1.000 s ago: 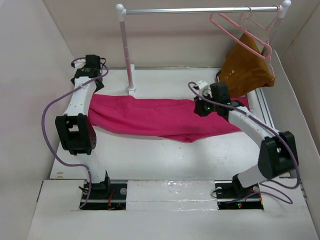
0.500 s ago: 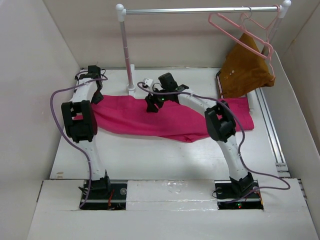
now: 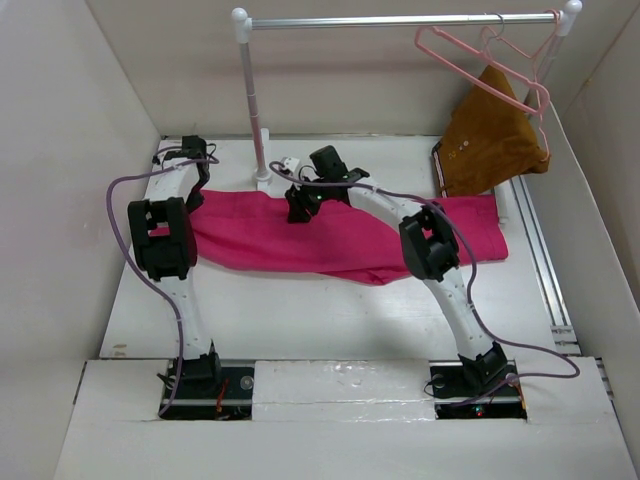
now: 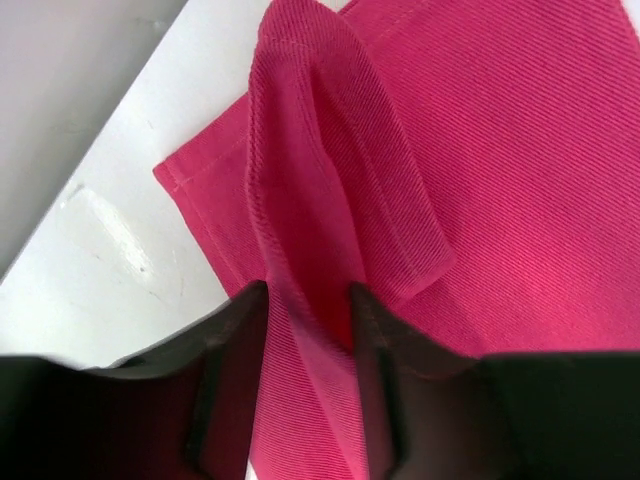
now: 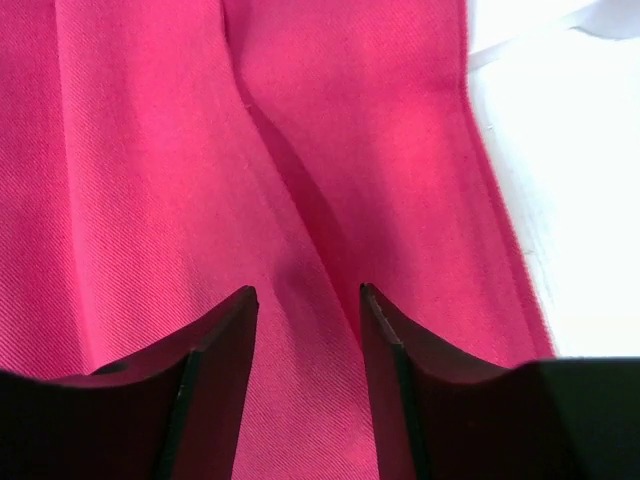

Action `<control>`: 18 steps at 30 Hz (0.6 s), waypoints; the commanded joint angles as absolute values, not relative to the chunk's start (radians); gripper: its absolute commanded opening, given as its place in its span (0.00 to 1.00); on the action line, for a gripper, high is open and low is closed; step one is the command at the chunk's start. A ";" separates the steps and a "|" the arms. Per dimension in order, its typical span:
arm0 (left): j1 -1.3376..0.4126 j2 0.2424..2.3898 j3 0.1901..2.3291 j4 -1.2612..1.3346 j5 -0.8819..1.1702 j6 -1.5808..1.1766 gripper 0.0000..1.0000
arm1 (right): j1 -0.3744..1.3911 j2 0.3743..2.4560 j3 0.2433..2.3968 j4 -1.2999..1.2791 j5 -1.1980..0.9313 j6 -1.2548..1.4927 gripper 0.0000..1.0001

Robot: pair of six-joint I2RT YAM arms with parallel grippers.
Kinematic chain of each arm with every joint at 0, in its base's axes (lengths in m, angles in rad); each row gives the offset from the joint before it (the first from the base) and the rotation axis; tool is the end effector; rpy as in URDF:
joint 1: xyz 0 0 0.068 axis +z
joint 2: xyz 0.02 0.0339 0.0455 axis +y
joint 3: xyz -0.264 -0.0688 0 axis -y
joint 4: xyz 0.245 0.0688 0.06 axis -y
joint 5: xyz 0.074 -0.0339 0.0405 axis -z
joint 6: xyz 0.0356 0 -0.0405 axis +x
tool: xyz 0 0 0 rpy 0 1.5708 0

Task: Place the trousers on the hanger
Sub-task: Fold the trousers at the center of the board.

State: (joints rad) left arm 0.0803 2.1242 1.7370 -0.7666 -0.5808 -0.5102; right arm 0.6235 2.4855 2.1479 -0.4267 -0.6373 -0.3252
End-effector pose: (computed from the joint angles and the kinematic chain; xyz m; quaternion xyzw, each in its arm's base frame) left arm 0.4473 0.0556 0.2063 -0.3295 0.8796 0.2314 0.2535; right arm 0.4376 0.3408 0.1790 -0.5083 0.7209 0.3403 0.3257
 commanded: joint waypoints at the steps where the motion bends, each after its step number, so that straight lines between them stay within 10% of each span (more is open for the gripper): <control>1: 0.081 2.103 1.707 -0.782 -0.640 -0.529 0.27 | 0.634 2.479 2.120 -0.378 -0.690 -0.310 0.49; 8: 0.081 2.114 1.710 -0.799 -0.658 -0.540 0.04 | 0.634 2.494 2.103 -0.382 -0.704 -0.305 0.52; 12: 0.081 2.094 1.723 -0.811 -0.672 -0.555 0.00 | 0.634 2.461 2.073 -0.336 -0.723 -0.301 0.08; 18: 0.081 2.002 1.724 -0.827 -0.699 -0.560 0.00 | 0.603 2.339 1.985 -0.229 -0.738 -0.253 0.03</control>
